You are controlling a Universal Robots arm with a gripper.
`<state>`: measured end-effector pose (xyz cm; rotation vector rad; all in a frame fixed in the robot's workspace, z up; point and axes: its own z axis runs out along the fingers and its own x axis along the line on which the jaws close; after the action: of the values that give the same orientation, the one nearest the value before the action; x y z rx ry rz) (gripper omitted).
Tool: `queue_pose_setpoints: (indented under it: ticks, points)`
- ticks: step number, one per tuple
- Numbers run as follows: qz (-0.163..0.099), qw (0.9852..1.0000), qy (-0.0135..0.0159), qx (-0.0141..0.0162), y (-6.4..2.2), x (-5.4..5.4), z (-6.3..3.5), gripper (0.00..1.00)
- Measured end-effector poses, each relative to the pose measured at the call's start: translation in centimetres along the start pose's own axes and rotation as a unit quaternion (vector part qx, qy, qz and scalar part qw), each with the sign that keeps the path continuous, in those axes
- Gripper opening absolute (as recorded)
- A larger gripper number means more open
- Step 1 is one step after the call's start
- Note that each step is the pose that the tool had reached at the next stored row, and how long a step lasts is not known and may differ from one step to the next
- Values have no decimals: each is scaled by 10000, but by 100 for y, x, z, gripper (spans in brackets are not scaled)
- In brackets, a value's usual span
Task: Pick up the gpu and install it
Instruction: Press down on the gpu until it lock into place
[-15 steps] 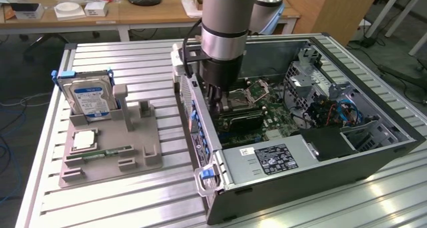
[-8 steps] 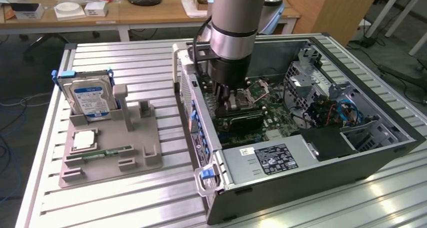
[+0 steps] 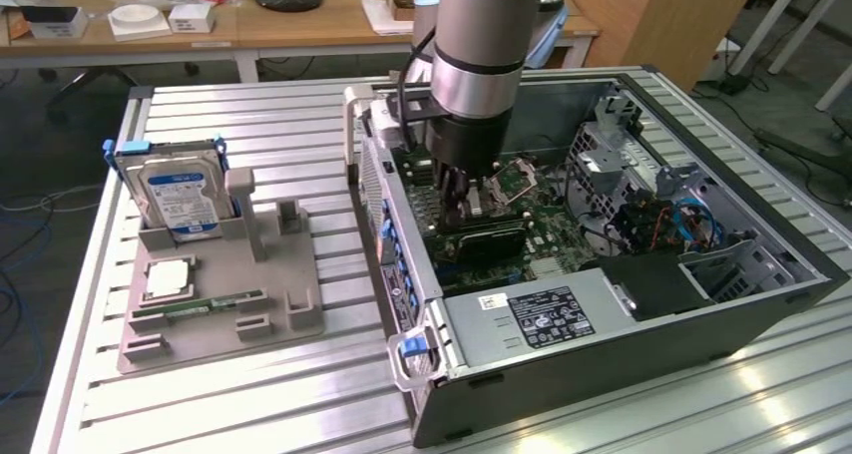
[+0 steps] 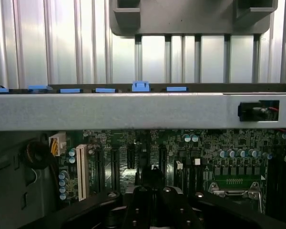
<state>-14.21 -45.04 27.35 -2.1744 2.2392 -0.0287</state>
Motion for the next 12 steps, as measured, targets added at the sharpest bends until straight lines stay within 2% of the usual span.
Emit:
queue_pose_setpoints:
  ticks: [3, 12]
  points:
    - [0, 10000, 1, -1, -45, -5, 11, 10]
    - [-1, 10000, 0, -1, -281, -34, 39, 10]
